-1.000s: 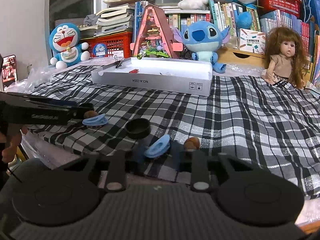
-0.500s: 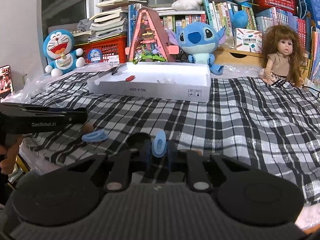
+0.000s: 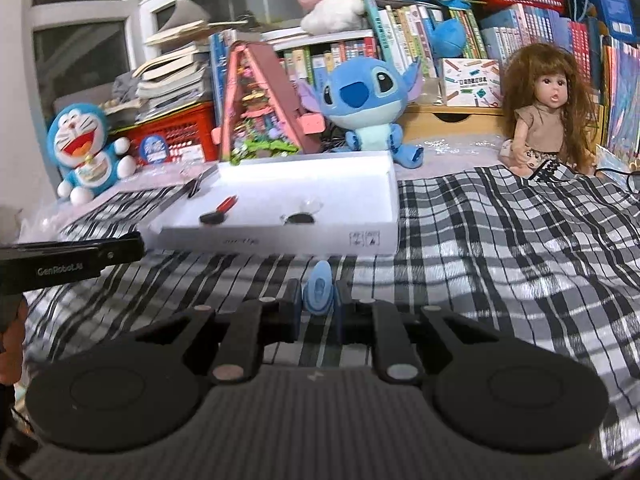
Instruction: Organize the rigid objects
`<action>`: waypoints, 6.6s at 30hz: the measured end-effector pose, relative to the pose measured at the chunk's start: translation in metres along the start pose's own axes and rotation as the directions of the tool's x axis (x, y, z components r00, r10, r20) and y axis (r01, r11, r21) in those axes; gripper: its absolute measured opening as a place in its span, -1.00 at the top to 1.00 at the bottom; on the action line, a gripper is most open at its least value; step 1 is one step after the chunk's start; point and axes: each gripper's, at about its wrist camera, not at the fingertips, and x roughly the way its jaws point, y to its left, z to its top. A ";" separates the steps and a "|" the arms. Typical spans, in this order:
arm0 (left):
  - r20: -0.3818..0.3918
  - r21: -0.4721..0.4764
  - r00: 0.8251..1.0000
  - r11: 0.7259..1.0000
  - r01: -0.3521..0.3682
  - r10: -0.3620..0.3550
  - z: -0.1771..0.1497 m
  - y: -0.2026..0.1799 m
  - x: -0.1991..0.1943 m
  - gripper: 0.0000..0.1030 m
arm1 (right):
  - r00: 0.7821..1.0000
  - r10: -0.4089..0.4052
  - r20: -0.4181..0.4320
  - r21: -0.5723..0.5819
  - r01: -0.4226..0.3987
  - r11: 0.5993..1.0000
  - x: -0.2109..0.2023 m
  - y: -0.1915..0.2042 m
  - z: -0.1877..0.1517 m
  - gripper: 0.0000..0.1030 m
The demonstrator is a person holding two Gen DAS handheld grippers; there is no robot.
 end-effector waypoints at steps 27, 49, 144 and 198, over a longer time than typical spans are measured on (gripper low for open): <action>-0.125 -0.112 0.992 0.994 -0.018 0.004 0.079 0.022 0.131 0.42 | 0.996 0.006 -0.092 0.127 0.005 0.992 0.115 -0.005 0.094 0.61; -0.216 -0.133 0.976 0.990 -0.050 0.020 0.098 0.026 0.214 0.42 | 0.971 -0.024 -0.239 0.194 0.072 0.978 0.208 0.002 0.111 0.60; -0.032 0.093 0.974 0.970 0.226 -0.224 -0.046 -0.045 -0.047 -0.60 | 0.987 -0.032 0.159 -0.180 0.061 0.982 -0.038 -0.012 -0.028 -1.00; -0.016 0.051 0.997 0.996 0.074 -0.073 -0.084 -0.040 -0.039 0.71 | 0.993 -0.084 0.082 -0.132 0.094 0.987 -0.034 -0.005 -0.076 0.57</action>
